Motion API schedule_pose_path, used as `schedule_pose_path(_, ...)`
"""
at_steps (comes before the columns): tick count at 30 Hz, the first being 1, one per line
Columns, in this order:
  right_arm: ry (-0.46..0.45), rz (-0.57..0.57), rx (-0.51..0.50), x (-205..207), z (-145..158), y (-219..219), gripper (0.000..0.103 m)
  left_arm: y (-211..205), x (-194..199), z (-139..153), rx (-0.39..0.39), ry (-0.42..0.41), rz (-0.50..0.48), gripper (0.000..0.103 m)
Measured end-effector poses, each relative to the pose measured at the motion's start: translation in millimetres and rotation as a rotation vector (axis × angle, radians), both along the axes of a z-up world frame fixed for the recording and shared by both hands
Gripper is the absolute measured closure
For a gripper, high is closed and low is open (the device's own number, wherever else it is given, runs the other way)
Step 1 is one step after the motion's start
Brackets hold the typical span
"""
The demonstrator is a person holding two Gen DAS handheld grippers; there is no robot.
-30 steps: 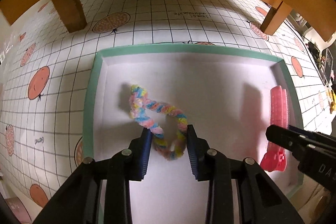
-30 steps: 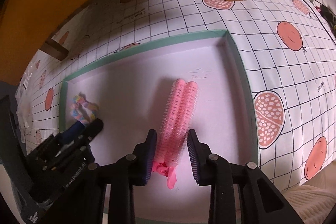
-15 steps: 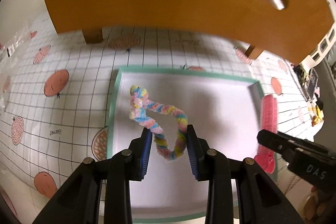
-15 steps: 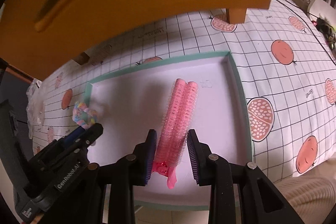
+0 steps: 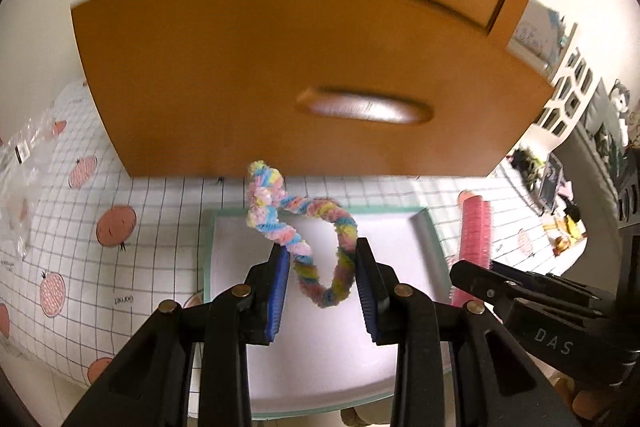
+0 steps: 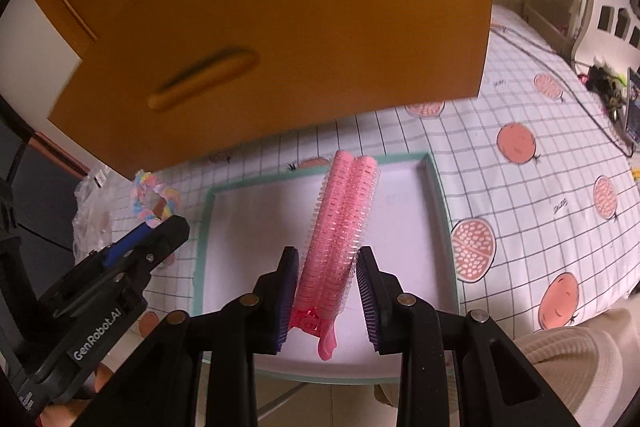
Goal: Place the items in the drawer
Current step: 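Carry the rainbow string and pink roller up into the open drawer with both tools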
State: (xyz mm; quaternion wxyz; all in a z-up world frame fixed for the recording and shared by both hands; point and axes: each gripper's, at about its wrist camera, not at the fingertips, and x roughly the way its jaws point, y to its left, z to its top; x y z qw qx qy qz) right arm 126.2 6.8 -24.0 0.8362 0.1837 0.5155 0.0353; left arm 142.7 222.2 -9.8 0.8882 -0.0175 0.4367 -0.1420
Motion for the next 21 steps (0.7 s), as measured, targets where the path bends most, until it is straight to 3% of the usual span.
schedule_pose_path(13, -0.155, -0.004, -0.013, -3, 68, -2, 0.071, 4, -10, 76, -0.102, -0.161, -0.023, 0.069)
schedule_pose_path(21, -0.234, 0.011, -0.034, 6, 108, -1, 0.071, 7, -1, 120, -0.124, -0.25, -0.019, 0.069)
